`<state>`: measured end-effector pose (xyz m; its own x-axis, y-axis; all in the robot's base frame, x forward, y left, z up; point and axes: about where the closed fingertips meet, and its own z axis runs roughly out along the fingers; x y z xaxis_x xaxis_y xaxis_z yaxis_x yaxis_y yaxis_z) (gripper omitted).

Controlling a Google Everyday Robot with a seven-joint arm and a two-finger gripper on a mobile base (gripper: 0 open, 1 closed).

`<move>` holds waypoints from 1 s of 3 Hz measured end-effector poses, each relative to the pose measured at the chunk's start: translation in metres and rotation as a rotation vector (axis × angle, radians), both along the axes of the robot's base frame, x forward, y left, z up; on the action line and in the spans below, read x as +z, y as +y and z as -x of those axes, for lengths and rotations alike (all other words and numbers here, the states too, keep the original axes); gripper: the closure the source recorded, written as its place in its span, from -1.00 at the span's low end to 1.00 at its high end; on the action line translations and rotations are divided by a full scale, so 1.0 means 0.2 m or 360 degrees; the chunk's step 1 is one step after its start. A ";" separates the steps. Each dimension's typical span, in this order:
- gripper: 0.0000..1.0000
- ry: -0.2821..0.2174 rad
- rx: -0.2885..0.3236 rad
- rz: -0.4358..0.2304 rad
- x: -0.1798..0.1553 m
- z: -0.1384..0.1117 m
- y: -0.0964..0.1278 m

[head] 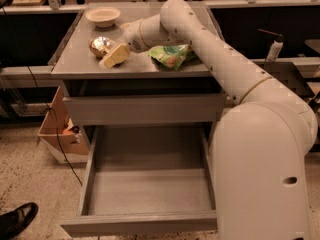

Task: Pick orange can from middle drawer and place on counter

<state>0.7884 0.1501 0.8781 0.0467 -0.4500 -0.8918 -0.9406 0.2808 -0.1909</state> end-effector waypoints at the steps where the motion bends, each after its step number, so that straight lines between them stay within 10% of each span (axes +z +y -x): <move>1: -1.00 -0.0061 -0.0021 0.0044 0.05 0.04 -0.25; 3: -1.00 -0.0268 -0.0058 0.0149 0.24 0.36 -1.03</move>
Offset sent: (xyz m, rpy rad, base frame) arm -0.0704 -0.2848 0.0617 -0.1070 -0.1909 -0.0988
